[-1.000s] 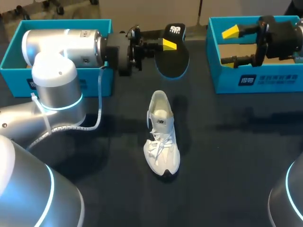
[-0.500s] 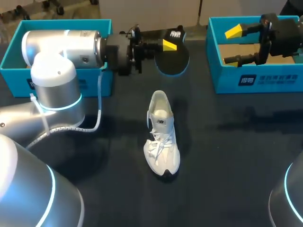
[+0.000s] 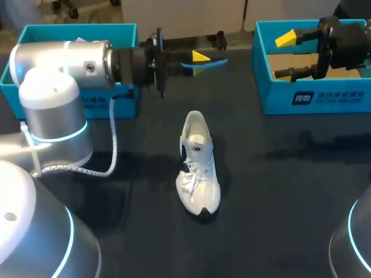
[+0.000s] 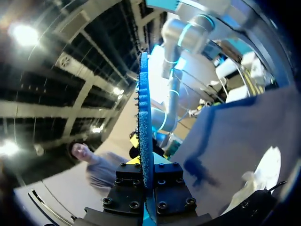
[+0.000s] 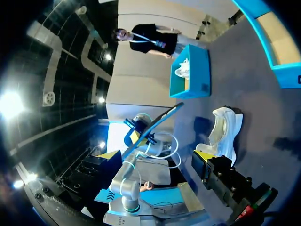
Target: Take the shoe out of the shoebox, open the shoe tongue, remove and reinsert the insole, then place the shoe into the shoebox
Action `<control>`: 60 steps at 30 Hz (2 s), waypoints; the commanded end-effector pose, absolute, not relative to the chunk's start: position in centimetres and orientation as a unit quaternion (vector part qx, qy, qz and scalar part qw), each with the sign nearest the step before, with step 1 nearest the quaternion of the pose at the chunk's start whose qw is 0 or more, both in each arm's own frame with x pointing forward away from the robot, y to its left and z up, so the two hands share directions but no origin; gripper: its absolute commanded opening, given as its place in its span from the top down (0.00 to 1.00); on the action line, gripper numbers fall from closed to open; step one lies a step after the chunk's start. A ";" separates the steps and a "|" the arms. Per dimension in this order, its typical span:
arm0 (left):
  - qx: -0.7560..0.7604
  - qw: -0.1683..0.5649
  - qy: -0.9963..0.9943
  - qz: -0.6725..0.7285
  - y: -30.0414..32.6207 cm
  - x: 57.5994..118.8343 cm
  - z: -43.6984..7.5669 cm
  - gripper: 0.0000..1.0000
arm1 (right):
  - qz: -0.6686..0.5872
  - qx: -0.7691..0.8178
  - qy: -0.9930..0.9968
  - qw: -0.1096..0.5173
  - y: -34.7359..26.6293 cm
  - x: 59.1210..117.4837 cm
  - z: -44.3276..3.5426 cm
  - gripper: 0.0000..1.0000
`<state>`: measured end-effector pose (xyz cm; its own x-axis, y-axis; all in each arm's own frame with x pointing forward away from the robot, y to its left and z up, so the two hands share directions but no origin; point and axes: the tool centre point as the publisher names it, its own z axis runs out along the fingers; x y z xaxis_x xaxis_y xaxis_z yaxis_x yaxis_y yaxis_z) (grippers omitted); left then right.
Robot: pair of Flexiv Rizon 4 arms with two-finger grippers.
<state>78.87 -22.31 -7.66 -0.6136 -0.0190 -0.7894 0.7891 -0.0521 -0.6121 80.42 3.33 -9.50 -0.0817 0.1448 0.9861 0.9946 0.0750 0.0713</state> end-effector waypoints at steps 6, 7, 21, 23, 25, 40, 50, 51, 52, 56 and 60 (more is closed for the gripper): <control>-0.065 -0.074 0.694 -0.713 -21.8 78.7 -7.1 1.00 | -0.462 -0.499 -0.572 0.459 3.4 80.4 -9.5 0.00; -0.085 -0.091 0.689 -0.714 -21.7 78.7 -6.8 1.00 | -0.462 -0.499 -0.572 0.459 3.4 80.4 -9.5 0.00; -0.084 -0.099 0.687 -0.715 -21.6 78.6 -6.7 1.00 | -0.462 -0.499 -0.572 0.459 3.4 80.4 -9.5 0.00; -0.084 -0.099 0.687 -0.715 -21.6 78.6 -6.7 1.00 | -0.462 -0.499 -0.572 0.459 3.4 80.4 -9.5 0.00; -0.084 -0.099 0.687 -0.715 -21.6 78.6 -6.7 1.00 | -0.462 -0.499 -0.572 0.459 3.4 80.4 -9.5 0.00; -0.274 -0.323 0.664 -0.616 -21.4 79.1 -8.2 1.00 | -0.462 -0.499 -0.572 0.459 3.4 80.4 -9.5 0.00; -0.339 -0.402 0.629 -0.572 -21.7 79.5 -10.0 1.00 | -0.462 -0.499 -0.572 0.459 3.4 80.4 -9.5 0.00; -0.338 -0.405 0.630 -0.570 -21.8 79.5 -10.0 1.00 | -0.462 -0.499 -0.572 0.459 3.4 80.4 -9.5 0.00; -0.354 -0.423 0.616 -0.562 -21.9 79.5 -10.5 1.00 | -0.462 -0.499 -0.572 0.459 3.4 80.4 -9.5 0.00; -0.374 -0.471 0.587 -0.541 -22.3 80.0 -11.5 1.00 | -0.462 -0.499 -0.572 0.459 3.4 80.4 -9.5 0.00; -0.390 -0.514 0.556 -0.524 -22.8 80.0 -11.8 1.00 | -0.462 -0.499 -0.572 0.459 3.4 80.4 -9.5 0.00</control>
